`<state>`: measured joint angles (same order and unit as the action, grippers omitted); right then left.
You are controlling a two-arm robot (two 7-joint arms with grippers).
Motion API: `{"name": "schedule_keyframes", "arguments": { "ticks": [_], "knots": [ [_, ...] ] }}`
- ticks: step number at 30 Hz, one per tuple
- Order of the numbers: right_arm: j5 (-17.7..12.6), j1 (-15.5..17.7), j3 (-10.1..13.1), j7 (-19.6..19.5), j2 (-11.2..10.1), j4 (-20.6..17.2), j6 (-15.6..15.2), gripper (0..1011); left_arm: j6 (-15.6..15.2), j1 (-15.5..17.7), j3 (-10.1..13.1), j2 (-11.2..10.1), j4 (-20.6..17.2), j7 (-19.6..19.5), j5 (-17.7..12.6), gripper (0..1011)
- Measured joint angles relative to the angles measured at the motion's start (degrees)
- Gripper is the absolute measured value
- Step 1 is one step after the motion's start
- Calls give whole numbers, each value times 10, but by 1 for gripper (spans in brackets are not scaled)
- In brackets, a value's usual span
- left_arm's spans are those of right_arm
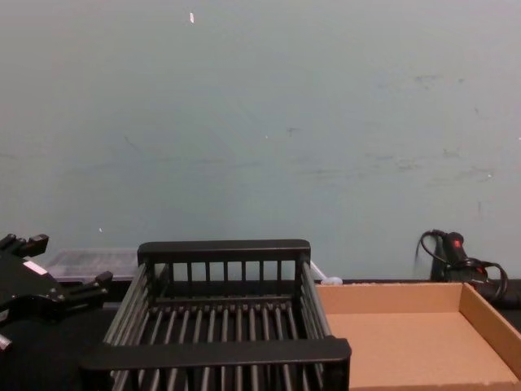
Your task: Pick up the white tape and place it into the black box , Pick up the silver tape and place it into the brown box.
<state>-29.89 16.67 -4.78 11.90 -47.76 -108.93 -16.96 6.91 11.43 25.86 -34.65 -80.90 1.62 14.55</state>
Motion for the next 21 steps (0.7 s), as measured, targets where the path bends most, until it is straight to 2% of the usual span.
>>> {"name": "schedule_keyframes", "arguments": {
  "ticks": [13,21],
  "knots": [
    [13,-9,-13,20,11,15,-50,1002,0,0,0,0,0,0,0,1001],
    [20,-18,-18,31,21,26,-70,1002,0,0,0,0,0,0,0,1001]
  ]
}}
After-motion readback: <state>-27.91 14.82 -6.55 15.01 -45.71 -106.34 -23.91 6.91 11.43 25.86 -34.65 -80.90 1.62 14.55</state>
